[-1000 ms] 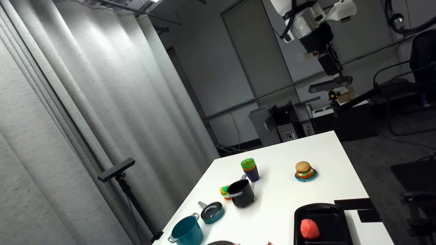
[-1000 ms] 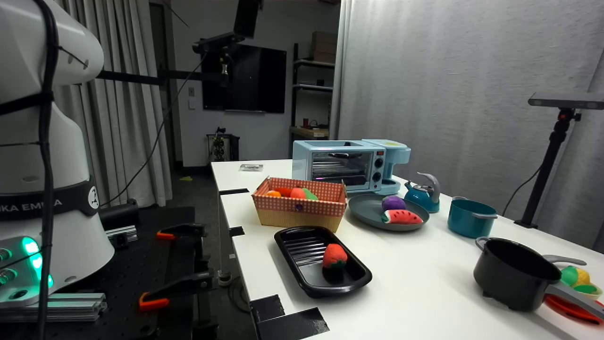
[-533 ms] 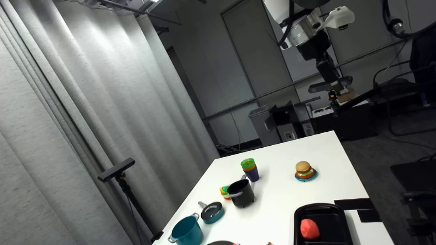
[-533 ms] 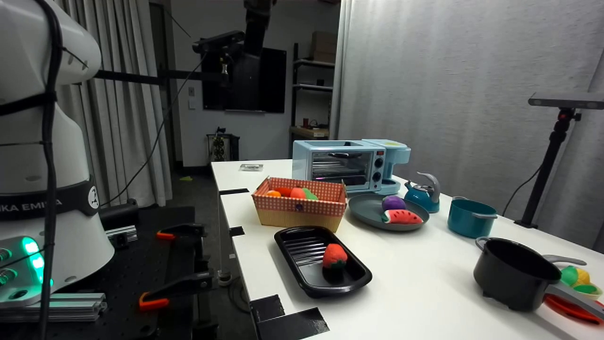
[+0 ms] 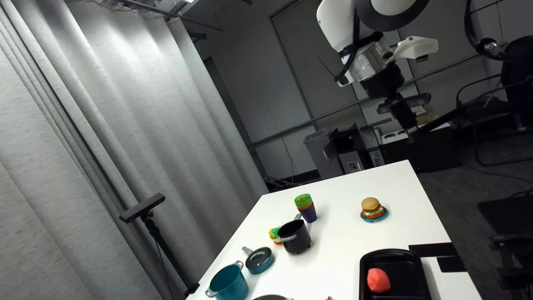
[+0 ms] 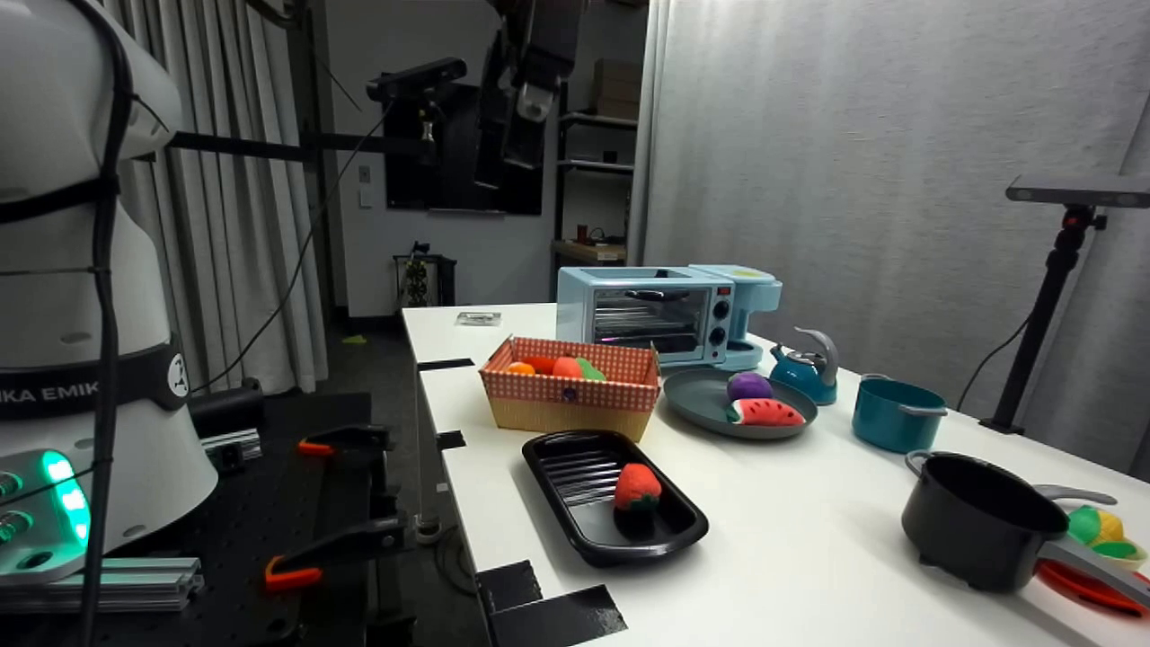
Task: Put the plush toy on the tray in the box
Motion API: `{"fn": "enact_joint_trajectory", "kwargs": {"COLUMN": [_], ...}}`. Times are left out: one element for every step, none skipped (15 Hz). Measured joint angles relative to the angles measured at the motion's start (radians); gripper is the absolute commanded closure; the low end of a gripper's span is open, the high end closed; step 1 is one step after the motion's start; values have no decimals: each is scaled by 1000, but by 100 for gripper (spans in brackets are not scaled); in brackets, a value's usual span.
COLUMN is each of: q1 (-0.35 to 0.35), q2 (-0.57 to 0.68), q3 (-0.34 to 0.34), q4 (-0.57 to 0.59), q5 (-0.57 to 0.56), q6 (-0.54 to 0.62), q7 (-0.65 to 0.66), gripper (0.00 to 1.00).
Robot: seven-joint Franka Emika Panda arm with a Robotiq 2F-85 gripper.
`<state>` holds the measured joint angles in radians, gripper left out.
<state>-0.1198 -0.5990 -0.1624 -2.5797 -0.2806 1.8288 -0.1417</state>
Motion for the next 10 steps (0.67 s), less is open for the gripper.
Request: {"fn": "enact_joint_trajectory", "kwargs": {"q1": [14, 29, 42, 54, 66, 77, 89, 99, 108, 116], "q2": [4, 9, 15, 20, 25, 32, 38, 45, 52, 59], "q3": [1, 2, 3, 4, 6, 8, 11, 14, 18, 21], "q4": [-10, -20, -28, -37, -46, -54, -64, -74, -84, -94], "q5": [19, 38, 56, 72, 87, 99, 111, 122, 131, 137], "q6": [13, 26, 41, 58, 77, 98, 125, 156, 190, 224], "q7": [-10, -19, -31, -41, -52, -61, -72, -80, -87, -92], "gripper": [0, 0, 0, 0, 0, 0, 0, 0, 0, 0]}}
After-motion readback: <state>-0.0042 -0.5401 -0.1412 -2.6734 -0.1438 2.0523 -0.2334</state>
